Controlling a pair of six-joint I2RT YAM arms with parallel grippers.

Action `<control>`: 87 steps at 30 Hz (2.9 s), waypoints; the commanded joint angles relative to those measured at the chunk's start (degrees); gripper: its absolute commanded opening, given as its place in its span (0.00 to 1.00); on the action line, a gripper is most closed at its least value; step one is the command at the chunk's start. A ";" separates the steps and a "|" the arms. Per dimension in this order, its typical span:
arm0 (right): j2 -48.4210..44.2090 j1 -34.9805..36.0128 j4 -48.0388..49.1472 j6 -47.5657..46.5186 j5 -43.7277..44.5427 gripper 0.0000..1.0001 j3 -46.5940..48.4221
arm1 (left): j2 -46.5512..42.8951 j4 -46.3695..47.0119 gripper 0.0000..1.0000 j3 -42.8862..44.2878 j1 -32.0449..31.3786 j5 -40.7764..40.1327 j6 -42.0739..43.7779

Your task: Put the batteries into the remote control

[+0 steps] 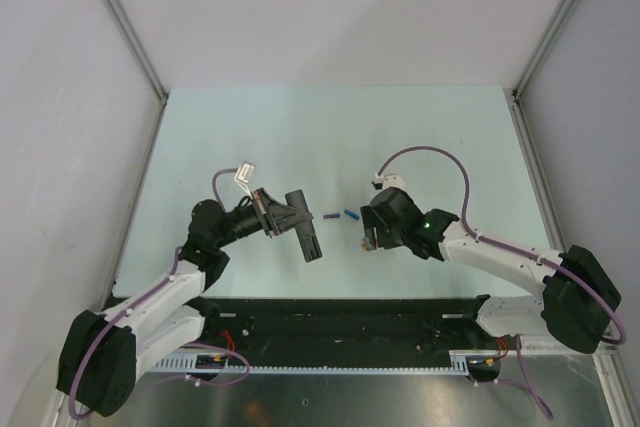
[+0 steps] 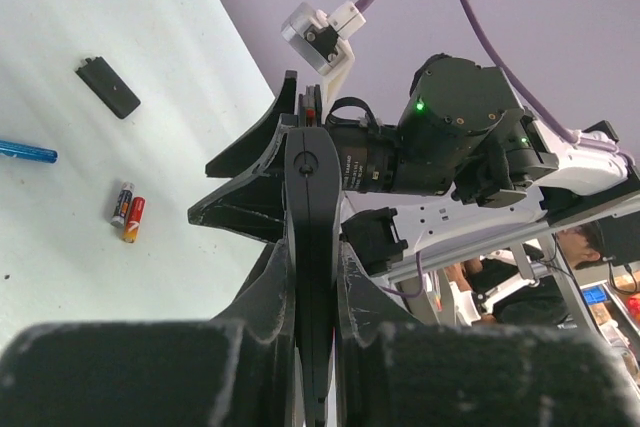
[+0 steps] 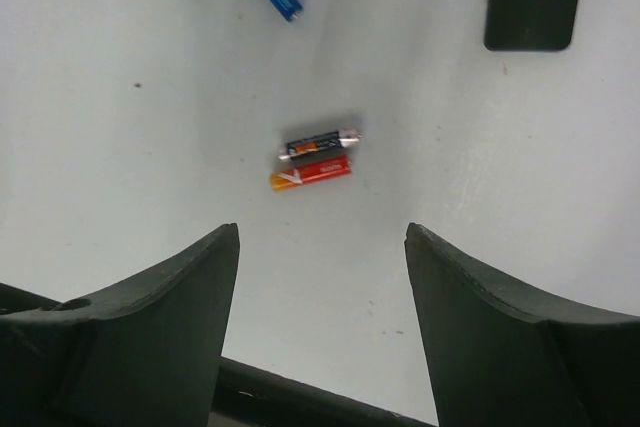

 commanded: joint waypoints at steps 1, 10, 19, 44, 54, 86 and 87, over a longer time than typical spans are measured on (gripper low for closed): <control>-0.53 1.04 5.10 2.33 1.78 0.71 0.03 | -0.92 4.81 0.00 -0.25 0.02 1.90 -1.39; -0.97 1.83 5.01 6.11 5.64 0.70 0.03 | -1.45 5.25 0.00 0.27 0.02 4.36 -1.92; -1.67 0.25 9.58 2.60 4.77 0.64 1.42 | -0.74 5.51 0.00 0.19 0.11 2.08 -3.85; 8.35 -1.43 5.98 0.14 0.90 0.48 5.22 | 1.01 5.42 0.00 -0.34 0.63 0.05 -3.94; 8.00 0.60 6.85 -0.56 3.19 0.46 3.02 | 1.89 5.42 0.00 -0.25 0.63 -0.03 -3.59; 27.06 -0.19 16.35 -9.88 -5.34 0.49 21.11 | -0.92 5.42 0.00 -1.48 1.77 0.49 -4.56; 28.46 -0.19 16.09 -10.14 -5.51 0.50 21.64 | -1.01 5.34 0.00 -1.57 1.95 0.67 -4.64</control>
